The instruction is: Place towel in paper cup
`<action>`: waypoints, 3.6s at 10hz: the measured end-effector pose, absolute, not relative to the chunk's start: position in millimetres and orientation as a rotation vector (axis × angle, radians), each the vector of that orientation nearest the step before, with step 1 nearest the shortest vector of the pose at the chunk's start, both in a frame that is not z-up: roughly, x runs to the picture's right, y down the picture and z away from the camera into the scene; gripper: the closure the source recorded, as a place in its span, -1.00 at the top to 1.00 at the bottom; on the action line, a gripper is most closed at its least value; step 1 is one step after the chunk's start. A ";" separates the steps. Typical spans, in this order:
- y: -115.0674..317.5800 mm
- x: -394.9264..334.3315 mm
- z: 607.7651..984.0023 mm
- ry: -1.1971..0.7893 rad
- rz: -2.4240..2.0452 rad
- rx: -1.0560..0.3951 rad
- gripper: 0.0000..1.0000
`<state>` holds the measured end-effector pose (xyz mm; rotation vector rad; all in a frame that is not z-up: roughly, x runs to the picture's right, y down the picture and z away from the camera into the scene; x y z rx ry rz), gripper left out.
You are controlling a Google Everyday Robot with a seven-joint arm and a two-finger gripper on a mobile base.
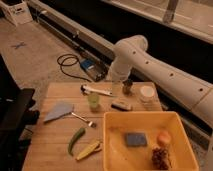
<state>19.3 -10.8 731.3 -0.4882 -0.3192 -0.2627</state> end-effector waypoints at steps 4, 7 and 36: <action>16.1 -65.4 738.7 -0.349 -0.447 -0.487 0.23; 43.4 -121.1 748.8 -0.398 -0.546 -0.503 0.23; 126.9 -286.0 888.0 -0.748 -0.660 -0.602 0.23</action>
